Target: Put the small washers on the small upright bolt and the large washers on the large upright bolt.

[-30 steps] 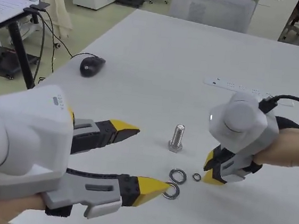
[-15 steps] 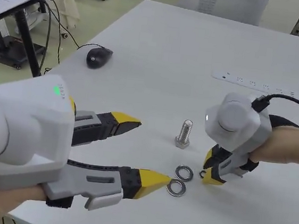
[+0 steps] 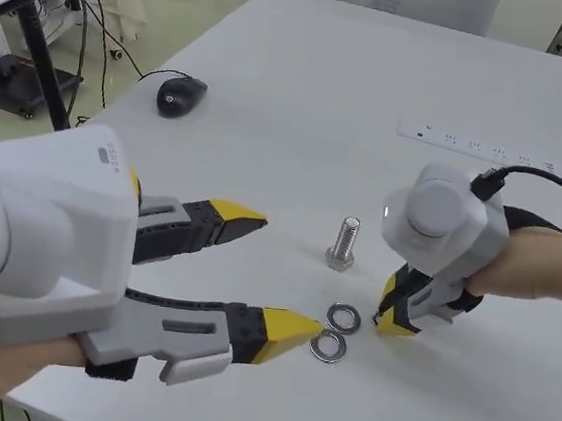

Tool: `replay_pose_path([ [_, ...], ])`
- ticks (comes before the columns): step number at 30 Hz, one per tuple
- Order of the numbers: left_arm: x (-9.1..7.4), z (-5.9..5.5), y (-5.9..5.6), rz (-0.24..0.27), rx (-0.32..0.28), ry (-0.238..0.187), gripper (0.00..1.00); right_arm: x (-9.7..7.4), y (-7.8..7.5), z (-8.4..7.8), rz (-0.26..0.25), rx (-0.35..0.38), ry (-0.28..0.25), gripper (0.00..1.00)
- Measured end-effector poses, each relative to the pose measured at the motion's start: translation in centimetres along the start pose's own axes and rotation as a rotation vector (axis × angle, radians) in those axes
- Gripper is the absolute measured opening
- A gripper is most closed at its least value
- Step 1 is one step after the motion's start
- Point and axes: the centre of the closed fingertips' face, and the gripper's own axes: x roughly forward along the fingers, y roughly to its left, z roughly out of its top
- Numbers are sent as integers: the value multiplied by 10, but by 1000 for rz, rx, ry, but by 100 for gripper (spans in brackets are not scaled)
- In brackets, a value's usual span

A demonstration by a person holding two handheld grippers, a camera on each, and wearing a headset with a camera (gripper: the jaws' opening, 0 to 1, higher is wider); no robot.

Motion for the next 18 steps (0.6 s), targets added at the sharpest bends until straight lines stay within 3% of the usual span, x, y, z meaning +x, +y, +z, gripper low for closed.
replay_pose_path([
  [11, -2, 1, -1, 10, 2, -2, 55, -2, -1, -3, -12, 33, -1, 11],
  [18, -1, 0, -3, 5, 5, 7, 55, -20, 3, -6, -25, 50, -23, 11],
])
